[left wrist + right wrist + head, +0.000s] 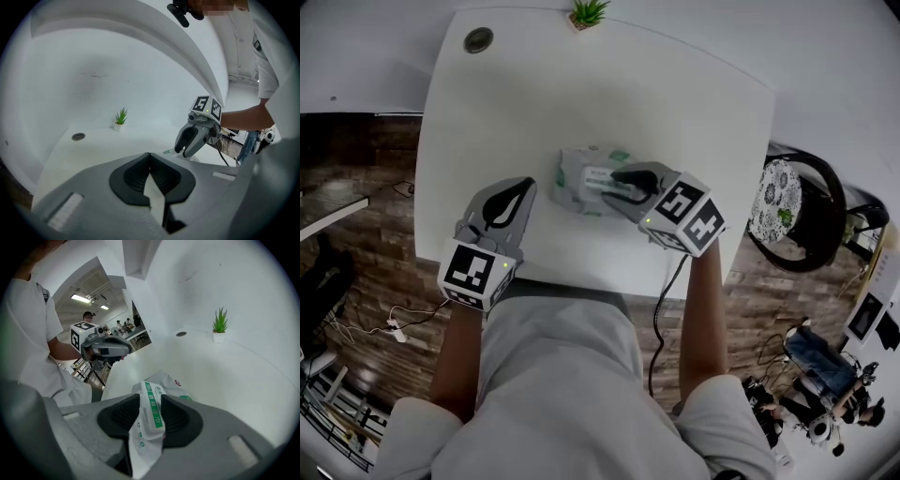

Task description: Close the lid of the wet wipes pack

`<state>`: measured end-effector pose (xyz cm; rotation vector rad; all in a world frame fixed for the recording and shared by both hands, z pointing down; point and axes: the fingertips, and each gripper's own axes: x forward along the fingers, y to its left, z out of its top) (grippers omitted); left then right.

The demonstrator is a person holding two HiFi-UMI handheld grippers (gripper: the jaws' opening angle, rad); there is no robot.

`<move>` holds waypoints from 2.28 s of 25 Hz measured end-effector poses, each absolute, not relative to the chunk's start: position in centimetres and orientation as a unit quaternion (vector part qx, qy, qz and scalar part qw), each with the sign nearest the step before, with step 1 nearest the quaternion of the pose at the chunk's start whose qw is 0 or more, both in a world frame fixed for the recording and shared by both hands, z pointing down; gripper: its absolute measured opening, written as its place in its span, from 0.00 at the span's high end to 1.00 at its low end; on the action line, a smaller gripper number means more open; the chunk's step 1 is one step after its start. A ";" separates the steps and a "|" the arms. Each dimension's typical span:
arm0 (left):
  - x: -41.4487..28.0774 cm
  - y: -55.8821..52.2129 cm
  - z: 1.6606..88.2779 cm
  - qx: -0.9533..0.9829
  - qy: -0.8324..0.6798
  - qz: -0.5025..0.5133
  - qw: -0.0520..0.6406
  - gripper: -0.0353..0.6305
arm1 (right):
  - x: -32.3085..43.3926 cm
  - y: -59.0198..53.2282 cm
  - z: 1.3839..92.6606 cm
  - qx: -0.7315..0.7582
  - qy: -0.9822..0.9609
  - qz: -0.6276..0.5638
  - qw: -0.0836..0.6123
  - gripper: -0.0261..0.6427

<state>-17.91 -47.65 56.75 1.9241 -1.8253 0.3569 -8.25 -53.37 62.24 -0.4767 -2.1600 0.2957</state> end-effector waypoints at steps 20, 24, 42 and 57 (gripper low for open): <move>-16.6 -45.8 56.7 0.708 -0.654 0.137 0.227 0.95 | -6.8 -51.2 64.8 -0.134 -0.867 0.144 0.457 0.74; -16.5 -46.1 56.4 0.713 -0.651 0.134 0.223 0.95 | -6.8 -51.2 65.0 -0.124 -0.866 0.139 0.465 0.74; -16.7 -45.1 54.8 0.723 -0.647 0.131 0.203 0.95 | -6.5 -51.4 63.9 -0.047 -0.887 0.138 0.438 0.75; -16.2 -40.8 48.7 0.781 -0.601 0.098 0.139 0.95 | -2.8 -48.7 54.7 0.173 -0.927 0.121 0.311 0.79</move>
